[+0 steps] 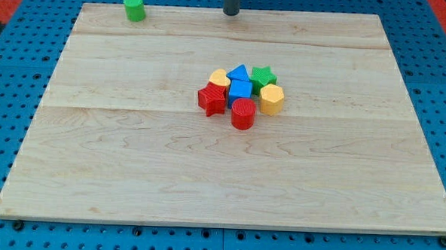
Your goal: Move the green circle to the right of the red circle
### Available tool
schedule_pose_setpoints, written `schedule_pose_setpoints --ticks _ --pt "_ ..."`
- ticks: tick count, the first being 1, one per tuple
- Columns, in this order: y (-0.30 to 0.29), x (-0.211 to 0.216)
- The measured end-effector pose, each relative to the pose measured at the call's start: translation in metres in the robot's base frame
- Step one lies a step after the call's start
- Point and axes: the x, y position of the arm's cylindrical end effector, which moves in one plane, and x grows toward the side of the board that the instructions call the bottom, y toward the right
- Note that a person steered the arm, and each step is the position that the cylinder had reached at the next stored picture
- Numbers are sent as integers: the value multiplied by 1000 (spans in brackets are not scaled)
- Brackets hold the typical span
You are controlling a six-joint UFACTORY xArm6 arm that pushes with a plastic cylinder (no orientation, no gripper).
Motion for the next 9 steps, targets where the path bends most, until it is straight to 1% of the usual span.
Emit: schedule_pose_setpoints --ticks 1,2,3,4,5,6,7,8,9 --pt "-108 12" --pt "-163 109" --pt "-294 53" --pt "-271 -2" --pt "-230 0" --pt "-104 33" --pt "-66 101" --pt "-179 69" --pt "-168 0"
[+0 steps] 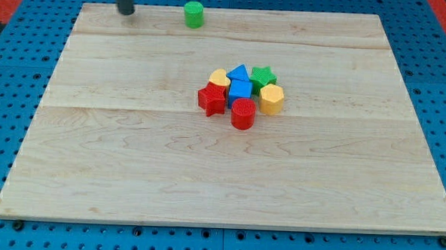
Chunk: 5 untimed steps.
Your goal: Move the green circle to the right of the red circle
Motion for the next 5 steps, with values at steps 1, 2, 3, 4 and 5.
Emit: schedule_pose_setpoints --ticks 1,2,3,4,5 --pt "91 11" --pt "127 90" --pt "111 58" --pt "111 7" --pt "240 26"
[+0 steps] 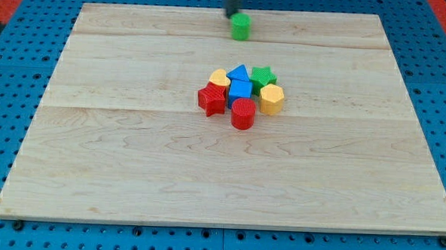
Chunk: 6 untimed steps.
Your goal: Move the green circle to the right of the red circle
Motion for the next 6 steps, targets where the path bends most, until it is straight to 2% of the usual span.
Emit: schedule_pose_setpoints --ticks 1,2,3,4,6 --pt "57 111" --pt "72 122" --pt "52 42" --pt "-2 33" --pt "62 156"
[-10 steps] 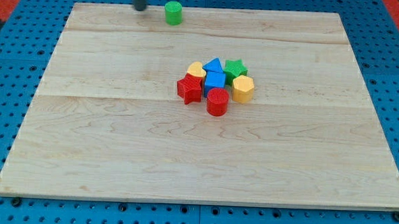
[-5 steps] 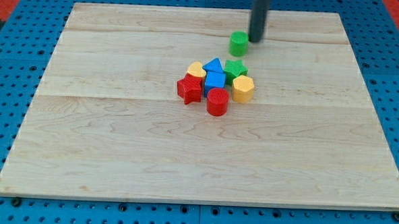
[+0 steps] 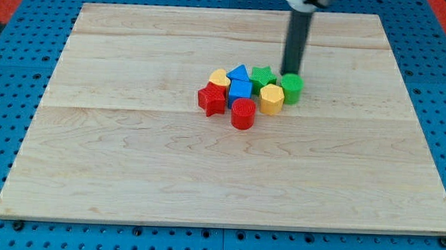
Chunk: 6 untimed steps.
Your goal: Move the green circle to the right of the red circle
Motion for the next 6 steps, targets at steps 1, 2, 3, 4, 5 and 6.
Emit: schedule_pose_setpoints --ticks 1,2,3,4,5,6 --pt "13 32" --pt "13 47" --pt "16 73" --pt "-27 75" --pt "-35 90" --pt "-26 98"
